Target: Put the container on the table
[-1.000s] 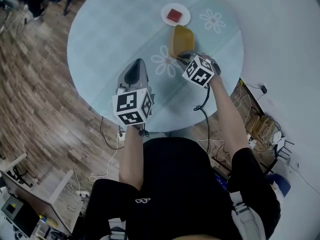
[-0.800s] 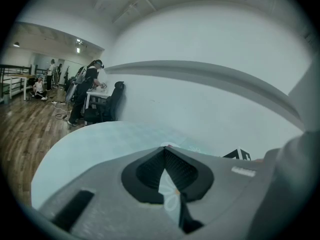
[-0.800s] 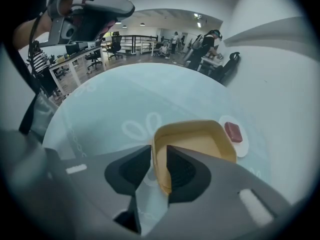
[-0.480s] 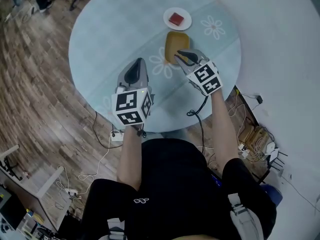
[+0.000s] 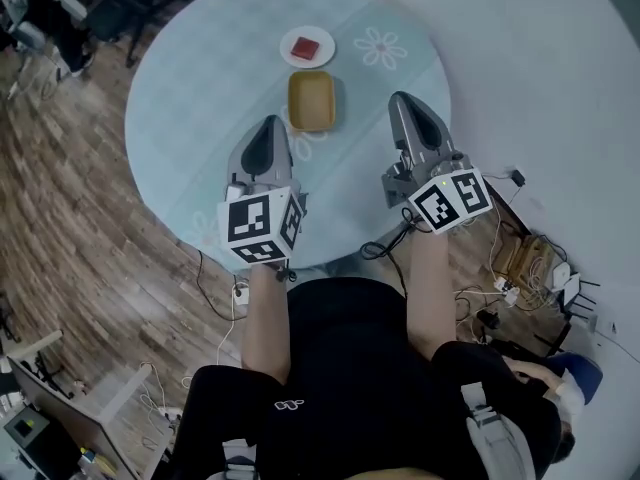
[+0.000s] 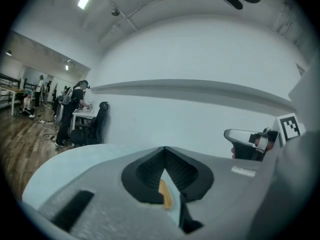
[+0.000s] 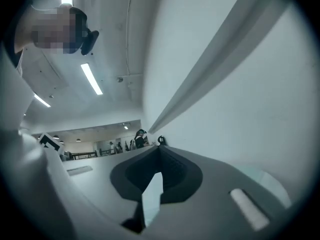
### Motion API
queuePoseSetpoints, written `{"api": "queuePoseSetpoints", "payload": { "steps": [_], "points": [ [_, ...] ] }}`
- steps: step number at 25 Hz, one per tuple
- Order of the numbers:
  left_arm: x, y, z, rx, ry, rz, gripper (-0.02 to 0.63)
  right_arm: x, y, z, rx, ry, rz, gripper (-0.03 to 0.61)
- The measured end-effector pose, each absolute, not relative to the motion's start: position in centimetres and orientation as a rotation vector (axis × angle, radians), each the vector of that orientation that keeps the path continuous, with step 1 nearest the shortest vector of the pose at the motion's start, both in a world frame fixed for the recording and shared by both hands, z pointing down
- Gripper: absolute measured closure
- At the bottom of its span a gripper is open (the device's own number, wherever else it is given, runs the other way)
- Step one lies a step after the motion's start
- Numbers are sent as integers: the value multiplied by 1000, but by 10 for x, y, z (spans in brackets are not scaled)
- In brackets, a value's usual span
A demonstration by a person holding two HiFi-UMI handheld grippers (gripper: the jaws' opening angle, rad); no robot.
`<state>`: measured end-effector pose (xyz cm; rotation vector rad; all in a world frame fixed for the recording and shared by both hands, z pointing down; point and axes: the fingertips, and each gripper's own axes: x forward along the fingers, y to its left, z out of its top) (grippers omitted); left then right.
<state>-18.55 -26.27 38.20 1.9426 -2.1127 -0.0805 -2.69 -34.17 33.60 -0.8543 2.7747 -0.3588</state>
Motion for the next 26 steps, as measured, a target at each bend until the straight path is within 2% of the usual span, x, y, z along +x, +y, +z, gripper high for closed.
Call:
{"api": "queuePoseSetpoints", "payload": {
  "steps": [9, 26],
  "points": [
    [-163, -276, 367, 1990, -2129, -37, 617, 5, -355, 336, -920, 2831, -265, 569],
    [-151, -278, 380, 1948, -2147, 1, 617, -5, -366, 356, -880, 2942, -242, 569]
  ]
}}
